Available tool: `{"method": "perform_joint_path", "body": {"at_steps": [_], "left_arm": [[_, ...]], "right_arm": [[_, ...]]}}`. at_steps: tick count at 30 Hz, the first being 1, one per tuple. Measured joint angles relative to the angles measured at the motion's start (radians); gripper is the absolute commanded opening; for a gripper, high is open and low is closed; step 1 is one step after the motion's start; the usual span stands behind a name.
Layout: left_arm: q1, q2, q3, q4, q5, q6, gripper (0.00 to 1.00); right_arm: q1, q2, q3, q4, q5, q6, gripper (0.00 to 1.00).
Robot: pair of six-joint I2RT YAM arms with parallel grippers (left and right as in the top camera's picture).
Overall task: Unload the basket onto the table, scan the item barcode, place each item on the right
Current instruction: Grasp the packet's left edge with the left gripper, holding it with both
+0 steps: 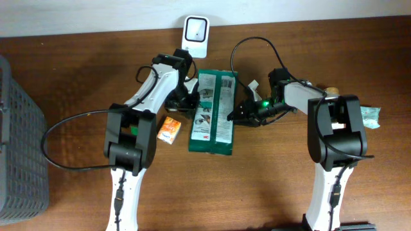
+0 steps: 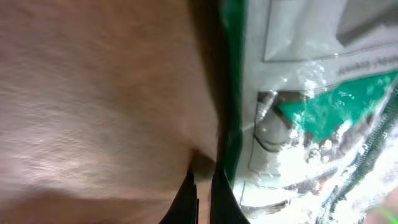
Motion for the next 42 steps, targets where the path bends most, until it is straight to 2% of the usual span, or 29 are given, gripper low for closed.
{"method": "perform_joint_path", "body": {"at_steps": [8,12,16,20,23,26,30,35,36,39,41,42], "left_arm": [[0.003,0.011,0.034,-0.069,0.084,0.006,0.00],[0.053,0.016,0.174,-0.129,0.173,0.124,0.00],[0.063,0.017,0.133,-0.039,0.254,0.185,0.00],[0.045,0.019,0.019,0.080,0.316,0.192,0.00],[0.045,0.019,-0.002,0.109,0.329,0.192,0.00],[0.045,0.019,-0.026,0.164,0.298,0.130,0.00],[0.053,-0.021,-0.139,0.270,0.325,-0.007,0.00],[0.058,-0.027,-0.158,0.287,0.345,-0.055,0.00],[0.059,-0.027,-0.159,0.287,0.347,-0.057,0.00],[0.060,-0.027,-0.160,0.286,0.351,-0.058,0.00],[0.060,-0.027,-0.161,0.283,0.351,-0.061,0.00],[0.060,-0.027,-0.161,0.283,0.352,-0.061,0.00]], "right_arm": [[0.000,0.000,0.000,0.000,0.000,0.000,0.40],[0.000,0.000,0.000,0.000,0.000,0.000,0.39],[0.000,0.000,0.000,0.000,0.000,0.000,0.39],[0.000,0.000,0.000,0.000,0.000,0.000,0.40],[0.000,0.000,0.000,0.000,0.000,0.000,0.39],[0.000,0.000,0.000,0.000,0.000,0.013,0.39],[0.013,-0.006,0.000,0.017,0.024,0.118,0.39],[0.099,-0.019,0.000,0.132,0.074,0.269,0.38],[0.113,-0.019,0.000,0.154,0.076,0.278,0.33],[0.151,-0.019,-0.002,0.237,0.110,0.301,0.11],[0.151,-0.018,-0.011,0.261,0.129,0.313,0.04],[0.150,-0.018,-0.011,0.263,0.129,0.308,0.05]]}}
